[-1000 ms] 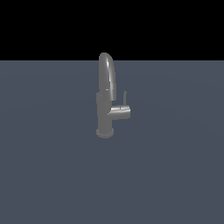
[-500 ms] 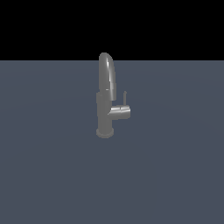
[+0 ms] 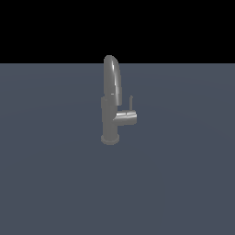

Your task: Turn on the faucet by rotating a designated handle.

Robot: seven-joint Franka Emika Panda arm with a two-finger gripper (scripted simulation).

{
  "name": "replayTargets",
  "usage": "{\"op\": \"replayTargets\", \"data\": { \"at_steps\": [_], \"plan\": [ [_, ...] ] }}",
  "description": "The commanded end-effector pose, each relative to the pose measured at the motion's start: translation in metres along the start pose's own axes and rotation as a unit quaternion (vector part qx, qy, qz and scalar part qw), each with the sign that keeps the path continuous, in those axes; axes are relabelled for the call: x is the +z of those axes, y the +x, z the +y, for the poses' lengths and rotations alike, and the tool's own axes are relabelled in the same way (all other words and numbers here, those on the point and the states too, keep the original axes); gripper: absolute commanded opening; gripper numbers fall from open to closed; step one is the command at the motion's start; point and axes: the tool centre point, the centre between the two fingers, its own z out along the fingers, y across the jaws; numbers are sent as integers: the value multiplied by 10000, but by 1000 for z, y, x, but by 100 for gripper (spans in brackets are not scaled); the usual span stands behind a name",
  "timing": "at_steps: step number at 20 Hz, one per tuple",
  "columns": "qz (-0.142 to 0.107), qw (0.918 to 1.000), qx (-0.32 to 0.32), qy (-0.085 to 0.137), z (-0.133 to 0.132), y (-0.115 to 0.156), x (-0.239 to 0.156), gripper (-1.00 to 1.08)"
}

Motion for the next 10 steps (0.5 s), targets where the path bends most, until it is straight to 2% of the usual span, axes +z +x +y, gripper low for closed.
{"op": "replayTargets", "data": {
  "at_steps": [1,6,10],
  "plan": [
    [-199,9995,170,167,-1,15,2,-100],
    [-601,9956,509,505,-1,46,8,-100],
    [-930,9895,784,782,0,70,15,-100]
  ]
}}
